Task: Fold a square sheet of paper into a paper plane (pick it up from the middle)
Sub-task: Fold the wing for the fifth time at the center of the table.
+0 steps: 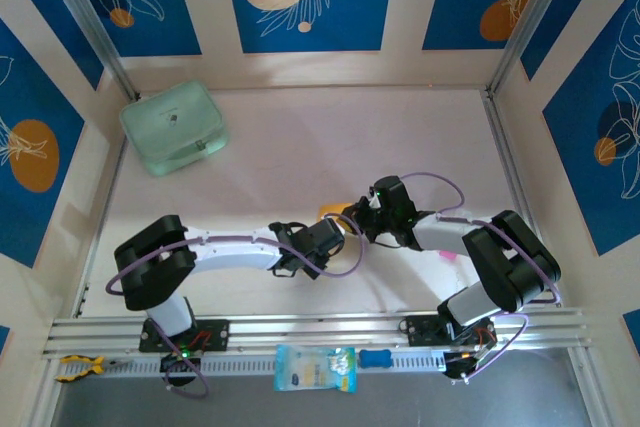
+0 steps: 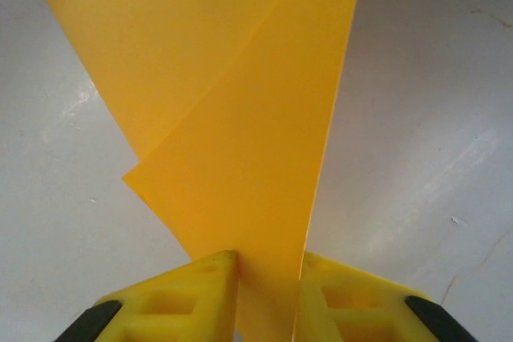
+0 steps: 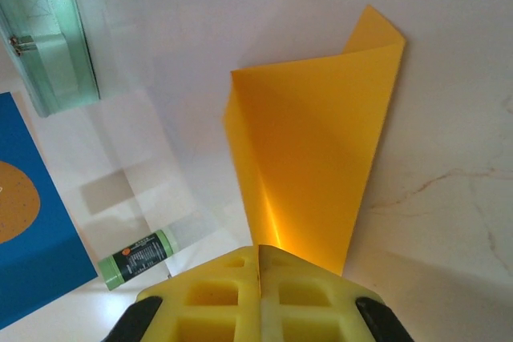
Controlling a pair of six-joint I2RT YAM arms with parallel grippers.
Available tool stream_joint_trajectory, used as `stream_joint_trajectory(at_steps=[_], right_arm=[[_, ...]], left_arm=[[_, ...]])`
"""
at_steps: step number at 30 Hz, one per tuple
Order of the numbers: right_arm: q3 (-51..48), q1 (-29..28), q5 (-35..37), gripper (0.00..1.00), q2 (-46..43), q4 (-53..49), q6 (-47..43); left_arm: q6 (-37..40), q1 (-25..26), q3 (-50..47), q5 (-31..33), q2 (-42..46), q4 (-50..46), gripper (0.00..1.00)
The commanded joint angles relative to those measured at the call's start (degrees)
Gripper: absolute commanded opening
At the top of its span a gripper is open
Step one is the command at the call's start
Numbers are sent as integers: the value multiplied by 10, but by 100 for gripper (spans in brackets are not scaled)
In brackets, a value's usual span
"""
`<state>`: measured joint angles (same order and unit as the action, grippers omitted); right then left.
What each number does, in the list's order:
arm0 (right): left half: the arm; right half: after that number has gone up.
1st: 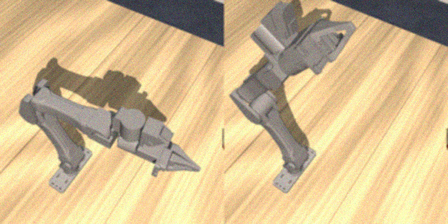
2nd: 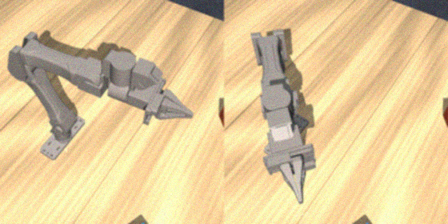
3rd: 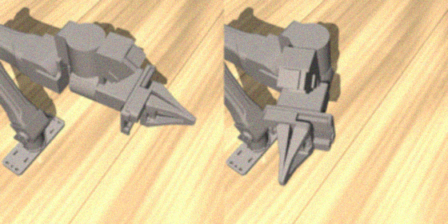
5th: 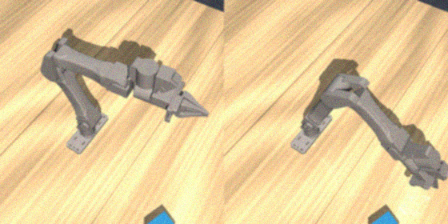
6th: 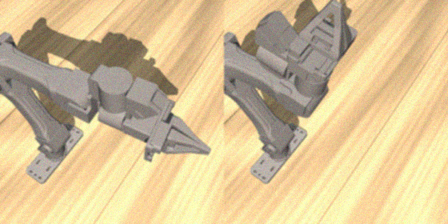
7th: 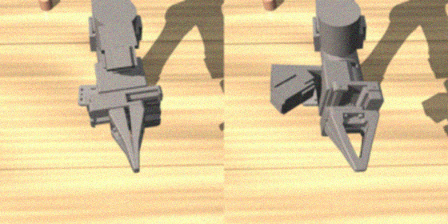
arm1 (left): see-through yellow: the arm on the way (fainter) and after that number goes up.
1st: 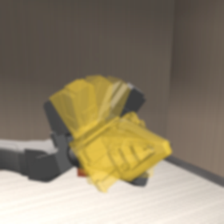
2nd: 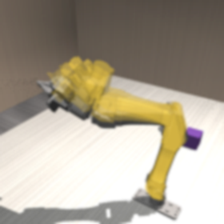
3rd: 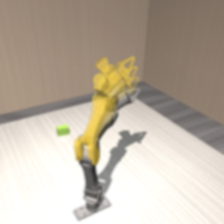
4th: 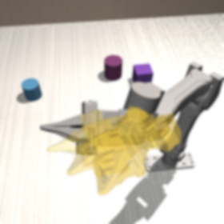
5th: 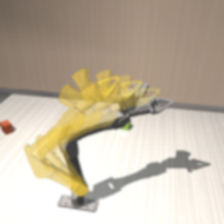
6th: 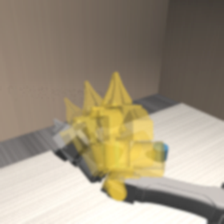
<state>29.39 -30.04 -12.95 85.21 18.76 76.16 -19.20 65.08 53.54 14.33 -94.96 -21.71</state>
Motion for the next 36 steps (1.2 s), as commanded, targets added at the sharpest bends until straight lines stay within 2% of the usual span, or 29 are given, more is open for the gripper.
stream_joint_trajectory(at_steps=[1,12,18,26,31,36], right_arm=[[-7,-3,4,5,-14,-8,5],[-7,-2,5,6,-17,-12,4],[0,-1,22,18,-46,-56,-12],[-11,26,81,43,-162,-198,-59],[-41,40,120,49,-265,-262,-64],[-82,45,131,52,-351,-279,-48]], left_arm=[[-5,6,6,18,3,-11,23],[-6,6,7,18,3,-12,15],[-7,6,8,18,0,-13,9],[-8,-1,6,13,2,-4,2],[6,-5,1,6,5,22,3],[1,-7,-1,5,2,36,6]])
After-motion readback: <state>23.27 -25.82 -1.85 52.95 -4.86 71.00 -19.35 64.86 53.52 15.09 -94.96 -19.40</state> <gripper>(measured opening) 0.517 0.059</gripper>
